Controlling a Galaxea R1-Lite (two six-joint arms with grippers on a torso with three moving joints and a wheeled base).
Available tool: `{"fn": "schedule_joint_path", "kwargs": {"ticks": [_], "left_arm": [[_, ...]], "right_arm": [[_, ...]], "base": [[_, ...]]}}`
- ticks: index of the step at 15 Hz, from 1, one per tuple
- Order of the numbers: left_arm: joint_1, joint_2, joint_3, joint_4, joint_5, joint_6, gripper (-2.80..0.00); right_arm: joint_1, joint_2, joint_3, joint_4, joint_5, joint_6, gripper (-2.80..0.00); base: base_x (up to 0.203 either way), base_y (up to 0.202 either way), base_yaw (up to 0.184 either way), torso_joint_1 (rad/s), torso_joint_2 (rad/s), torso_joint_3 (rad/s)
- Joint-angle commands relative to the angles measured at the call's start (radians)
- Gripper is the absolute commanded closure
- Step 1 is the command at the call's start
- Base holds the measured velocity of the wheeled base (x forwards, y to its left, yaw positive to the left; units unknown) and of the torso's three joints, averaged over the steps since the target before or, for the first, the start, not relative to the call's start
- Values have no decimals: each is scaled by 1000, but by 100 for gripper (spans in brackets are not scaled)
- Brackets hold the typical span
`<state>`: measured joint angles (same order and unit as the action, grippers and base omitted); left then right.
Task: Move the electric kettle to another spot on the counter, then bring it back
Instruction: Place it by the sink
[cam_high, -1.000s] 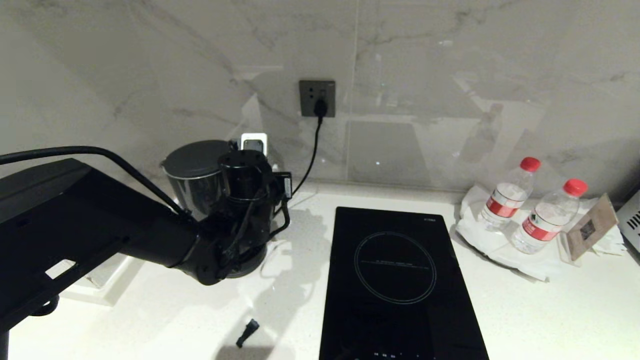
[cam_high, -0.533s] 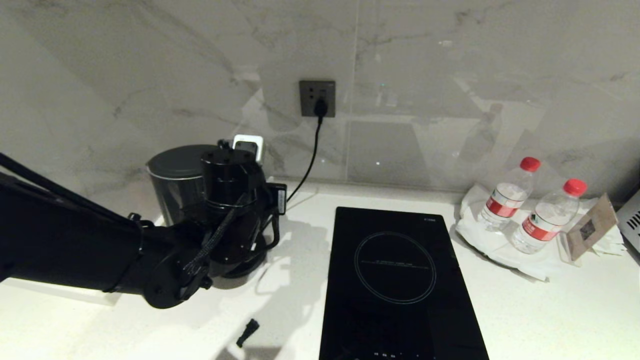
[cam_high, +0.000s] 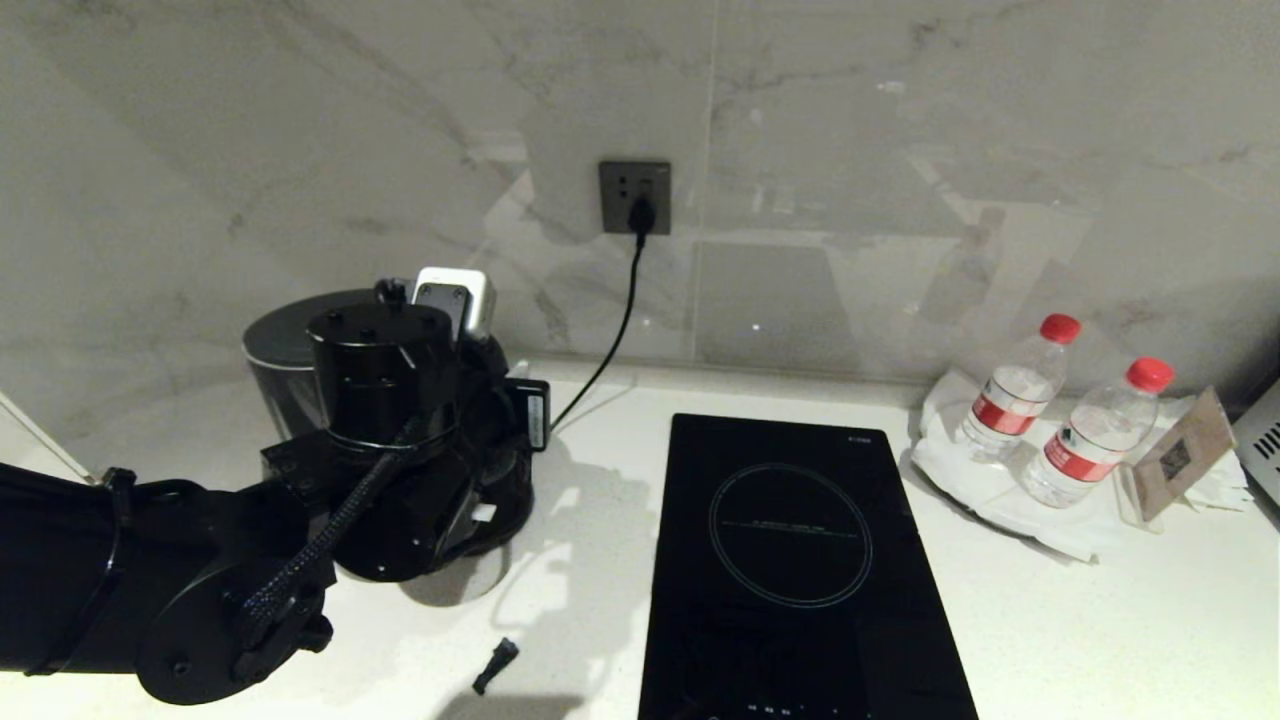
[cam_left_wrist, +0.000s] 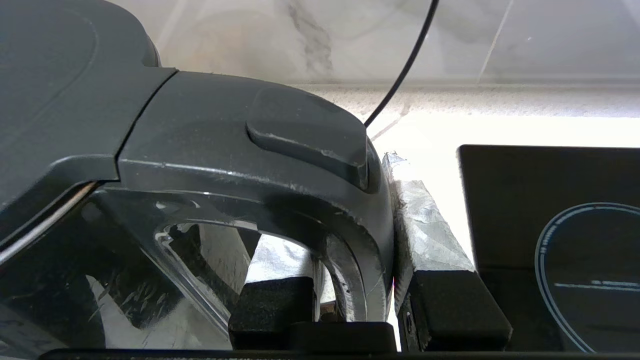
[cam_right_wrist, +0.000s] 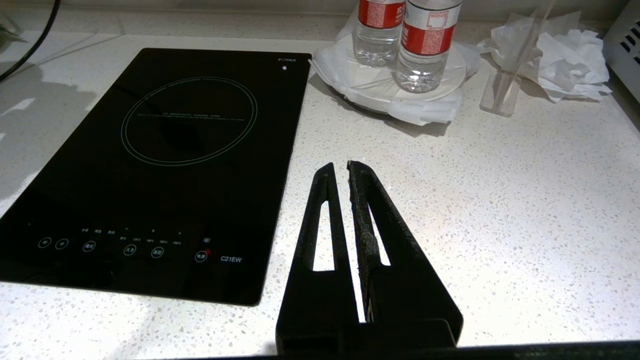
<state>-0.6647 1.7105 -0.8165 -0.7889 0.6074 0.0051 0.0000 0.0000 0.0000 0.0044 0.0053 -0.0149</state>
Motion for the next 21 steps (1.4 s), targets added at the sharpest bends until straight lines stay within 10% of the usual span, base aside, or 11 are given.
{"fn": "schedule_joint_path", "kwargs": {"ticks": [1,21], "left_arm": [[0,-20,5,-6,3,1,0],[-1,-23,21,-6,5,-22,0]], "right_arm": [[0,0,0,0,1,0,0],[0,0,0,0,1,0,0]], "base": [[0,0,0,0,0,0],[0,0,0,1,2,149]]}}
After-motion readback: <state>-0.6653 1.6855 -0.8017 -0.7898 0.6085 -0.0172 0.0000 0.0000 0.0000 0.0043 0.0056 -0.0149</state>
